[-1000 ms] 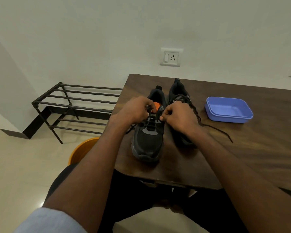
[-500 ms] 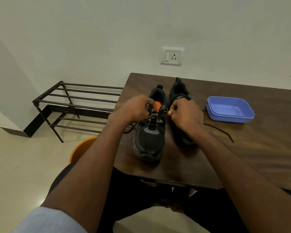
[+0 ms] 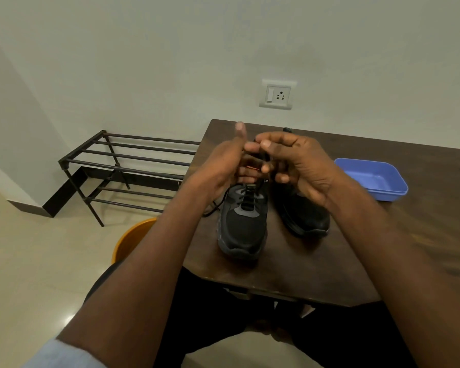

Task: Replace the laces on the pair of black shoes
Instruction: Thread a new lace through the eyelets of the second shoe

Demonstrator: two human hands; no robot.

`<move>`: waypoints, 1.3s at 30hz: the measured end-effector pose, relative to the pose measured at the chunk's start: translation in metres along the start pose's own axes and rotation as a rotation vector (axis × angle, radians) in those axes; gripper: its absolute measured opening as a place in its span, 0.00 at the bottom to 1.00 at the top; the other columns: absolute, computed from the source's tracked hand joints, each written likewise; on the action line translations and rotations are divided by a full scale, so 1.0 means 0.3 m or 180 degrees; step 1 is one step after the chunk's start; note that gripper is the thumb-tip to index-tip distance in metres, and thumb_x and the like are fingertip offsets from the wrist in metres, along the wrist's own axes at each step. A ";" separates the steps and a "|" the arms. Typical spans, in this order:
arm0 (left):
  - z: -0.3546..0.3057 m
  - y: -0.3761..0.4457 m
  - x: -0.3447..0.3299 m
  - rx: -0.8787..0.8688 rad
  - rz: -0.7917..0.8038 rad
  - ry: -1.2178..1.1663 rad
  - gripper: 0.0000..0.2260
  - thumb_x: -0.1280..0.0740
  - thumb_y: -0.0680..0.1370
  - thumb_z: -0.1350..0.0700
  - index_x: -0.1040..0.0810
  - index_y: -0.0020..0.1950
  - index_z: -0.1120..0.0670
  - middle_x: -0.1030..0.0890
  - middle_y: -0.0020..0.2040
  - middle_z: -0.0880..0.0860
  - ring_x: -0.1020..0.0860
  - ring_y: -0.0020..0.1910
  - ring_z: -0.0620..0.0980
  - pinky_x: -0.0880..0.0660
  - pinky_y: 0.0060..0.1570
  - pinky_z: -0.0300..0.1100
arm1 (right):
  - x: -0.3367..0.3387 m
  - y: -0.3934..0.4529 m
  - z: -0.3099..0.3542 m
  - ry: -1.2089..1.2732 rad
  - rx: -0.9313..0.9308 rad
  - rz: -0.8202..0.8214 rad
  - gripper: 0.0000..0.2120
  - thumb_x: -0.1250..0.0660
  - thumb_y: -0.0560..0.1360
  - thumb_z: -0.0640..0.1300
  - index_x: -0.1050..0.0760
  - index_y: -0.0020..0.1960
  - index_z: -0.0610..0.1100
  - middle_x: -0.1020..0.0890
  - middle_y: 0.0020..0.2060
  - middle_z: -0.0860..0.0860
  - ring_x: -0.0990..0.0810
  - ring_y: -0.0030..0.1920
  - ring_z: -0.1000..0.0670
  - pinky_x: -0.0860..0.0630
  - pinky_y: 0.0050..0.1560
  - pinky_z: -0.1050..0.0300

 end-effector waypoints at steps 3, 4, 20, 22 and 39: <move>-0.001 0.010 -0.011 0.0237 0.0447 -0.0538 0.40 0.57 0.80 0.28 0.25 0.70 0.57 0.14 0.54 0.63 0.14 0.54 0.61 0.19 0.53 0.50 | 0.021 -0.001 0.026 0.0435 0.0104 -0.0018 0.09 0.33 0.81 0.43 0.22 0.61 0.43 0.14 0.60 0.47 0.16 0.38 0.53 0.27 0.35 0.60; -0.004 0.008 -0.011 0.0207 0.0580 -0.0482 0.40 0.58 0.80 0.28 0.26 0.72 0.57 0.15 0.57 0.63 0.15 0.56 0.61 0.20 0.54 0.51 | 0.033 0.000 0.031 0.0508 0.0128 -0.0033 0.07 0.33 0.82 0.43 0.22 0.59 0.44 0.15 0.61 0.47 0.16 0.39 0.53 0.27 0.39 0.58; -0.028 -0.016 -0.014 -0.0347 0.0583 -0.0335 0.23 0.42 0.86 0.43 0.26 0.70 0.60 0.27 0.33 0.53 0.20 0.37 0.56 0.22 0.48 0.49 | 0.066 -0.016 0.054 0.1709 -0.0488 -0.0028 0.10 0.40 0.84 0.40 0.21 0.52 0.41 0.15 0.60 0.47 0.22 0.29 0.58 0.30 0.24 0.70; -0.030 -0.010 0.014 -0.0352 0.0187 -0.0227 0.16 0.39 0.86 0.51 0.25 0.67 0.61 0.30 0.31 0.51 0.25 0.31 0.51 0.25 0.42 0.48 | 0.118 -0.009 0.039 0.0650 -0.0667 -0.0859 0.05 0.38 0.82 0.39 0.23 0.53 0.41 0.12 0.46 0.47 0.25 0.26 0.56 0.31 0.24 0.64; 0.001 -0.001 0.029 -0.0470 -0.0369 0.0968 0.04 0.31 0.82 0.61 0.20 0.51 0.61 0.15 0.37 0.57 0.22 0.29 0.46 0.26 0.27 0.35 | 0.029 0.020 -0.077 -0.2533 0.0182 -0.0746 0.04 0.27 0.79 0.43 0.15 0.46 0.48 0.14 0.35 0.52 0.16 0.40 0.57 0.23 0.47 0.62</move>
Point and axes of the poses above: each hand's wrist, its own y-axis towards the middle knuckle, its own x-axis out of the back of the hand, z = x × y, the point moved 1 cm from there along y, towards the middle knuckle
